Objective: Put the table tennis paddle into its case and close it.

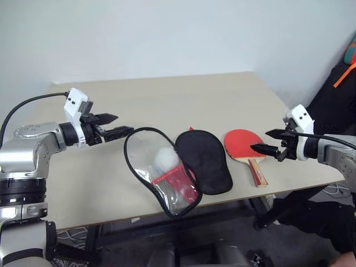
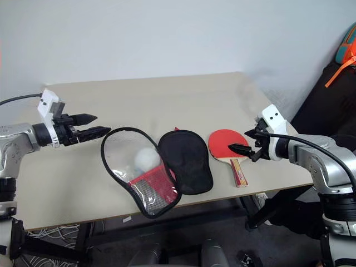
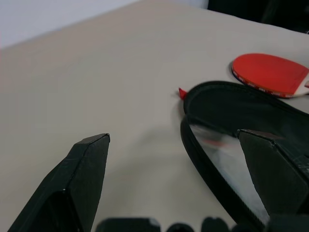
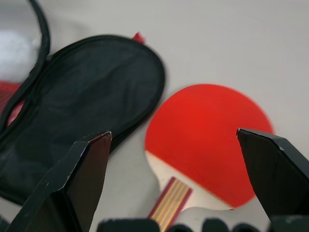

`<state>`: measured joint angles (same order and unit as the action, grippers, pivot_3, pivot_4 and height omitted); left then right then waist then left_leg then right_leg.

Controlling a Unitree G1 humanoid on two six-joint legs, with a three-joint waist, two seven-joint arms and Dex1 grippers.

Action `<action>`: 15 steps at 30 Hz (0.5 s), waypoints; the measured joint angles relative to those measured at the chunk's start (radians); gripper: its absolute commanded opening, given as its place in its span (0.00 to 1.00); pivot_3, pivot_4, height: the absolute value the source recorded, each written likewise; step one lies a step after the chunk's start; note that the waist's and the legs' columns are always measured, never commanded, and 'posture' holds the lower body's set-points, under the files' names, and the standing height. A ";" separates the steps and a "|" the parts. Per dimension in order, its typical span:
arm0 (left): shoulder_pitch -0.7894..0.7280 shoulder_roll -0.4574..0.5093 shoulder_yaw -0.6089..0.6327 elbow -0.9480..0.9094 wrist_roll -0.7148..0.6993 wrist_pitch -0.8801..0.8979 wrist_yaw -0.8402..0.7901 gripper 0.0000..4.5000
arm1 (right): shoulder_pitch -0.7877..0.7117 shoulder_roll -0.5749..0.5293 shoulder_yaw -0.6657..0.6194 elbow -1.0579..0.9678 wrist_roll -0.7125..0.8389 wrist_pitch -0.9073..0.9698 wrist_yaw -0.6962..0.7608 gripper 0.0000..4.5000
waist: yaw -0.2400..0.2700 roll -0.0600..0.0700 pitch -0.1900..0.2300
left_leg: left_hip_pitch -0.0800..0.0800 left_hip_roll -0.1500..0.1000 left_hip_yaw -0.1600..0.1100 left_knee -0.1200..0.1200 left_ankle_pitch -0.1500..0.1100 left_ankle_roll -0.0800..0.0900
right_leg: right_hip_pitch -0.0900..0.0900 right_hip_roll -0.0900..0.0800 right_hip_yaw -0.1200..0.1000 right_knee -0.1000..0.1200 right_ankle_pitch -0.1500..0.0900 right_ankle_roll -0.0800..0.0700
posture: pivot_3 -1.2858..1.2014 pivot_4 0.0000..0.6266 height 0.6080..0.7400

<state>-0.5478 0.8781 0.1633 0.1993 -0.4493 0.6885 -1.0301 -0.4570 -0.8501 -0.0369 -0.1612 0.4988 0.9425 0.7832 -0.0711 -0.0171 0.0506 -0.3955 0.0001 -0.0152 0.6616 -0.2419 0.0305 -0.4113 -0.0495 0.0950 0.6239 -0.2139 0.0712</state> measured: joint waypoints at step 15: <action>0.068 -0.016 -0.022 0.061 0.035 -0.078 -0.052 1.00 | 0.009 -0.063 0.018 -0.013 -0.024 0.038 0.036 1.00 | 0.001 -0.001 0.000 | 0.000 0.000 0.000 0.000 0.000 0.000 | 0.000 -0.001 0.000 0.000 0.000 0.000 | 0.52 0.00 1.00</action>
<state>-0.4798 0.8621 0.1416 0.2606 -0.4143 0.6109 -1.0818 -0.4476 -0.9126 -0.0186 -0.1741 0.4750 0.9803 0.8193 -0.0703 -0.0176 0.0508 -0.3954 0.0000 -0.0150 0.6620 -0.2420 0.0307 -0.4111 -0.0500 0.0949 0.6240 -0.2139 0.0712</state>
